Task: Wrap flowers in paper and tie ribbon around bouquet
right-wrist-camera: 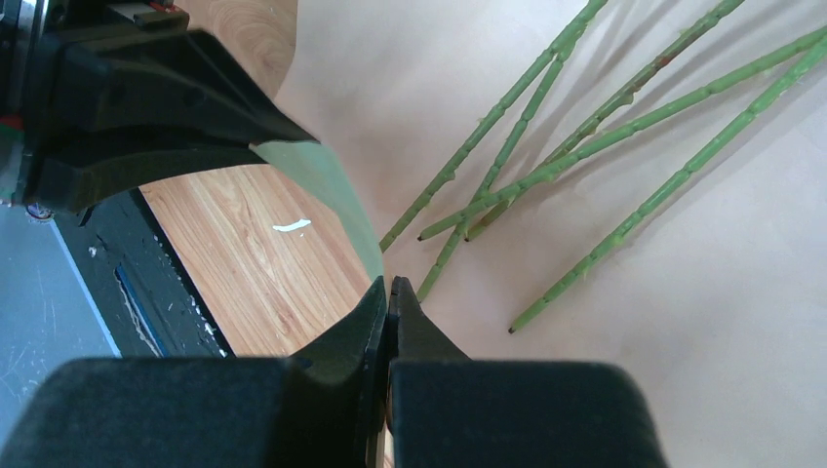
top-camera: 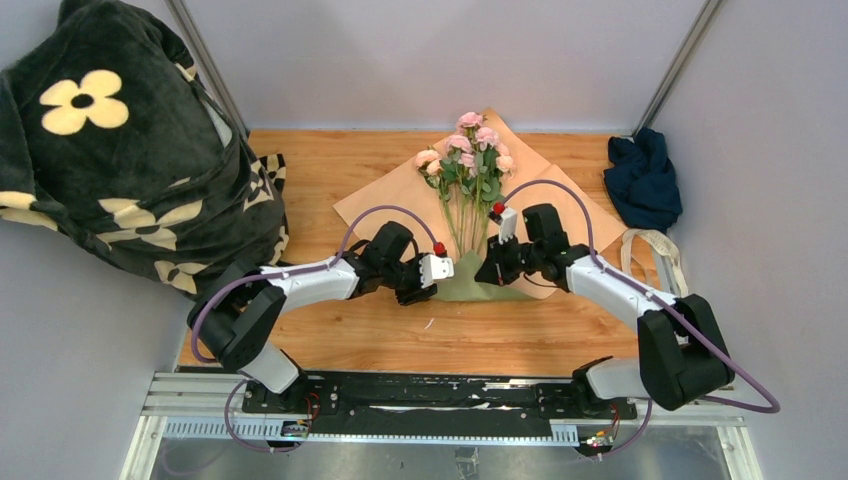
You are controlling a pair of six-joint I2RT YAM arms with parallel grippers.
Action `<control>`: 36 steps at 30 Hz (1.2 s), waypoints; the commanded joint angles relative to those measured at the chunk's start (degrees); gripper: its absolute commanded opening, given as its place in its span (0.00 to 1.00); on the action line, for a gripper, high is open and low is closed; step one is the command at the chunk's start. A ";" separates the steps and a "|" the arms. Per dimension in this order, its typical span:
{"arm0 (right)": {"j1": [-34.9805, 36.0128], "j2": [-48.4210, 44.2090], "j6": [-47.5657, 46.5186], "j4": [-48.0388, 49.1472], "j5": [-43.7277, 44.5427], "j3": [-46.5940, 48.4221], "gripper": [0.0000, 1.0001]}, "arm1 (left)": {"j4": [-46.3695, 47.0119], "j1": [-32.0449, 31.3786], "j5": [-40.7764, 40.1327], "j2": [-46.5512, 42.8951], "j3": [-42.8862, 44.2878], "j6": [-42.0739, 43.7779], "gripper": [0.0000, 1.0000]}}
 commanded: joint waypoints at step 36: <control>1.35 10.59 0.63 -3.68 2.54 8.36 0.00 | -3.49 5.69 8.19 3.25 10.48 -22.83 0.84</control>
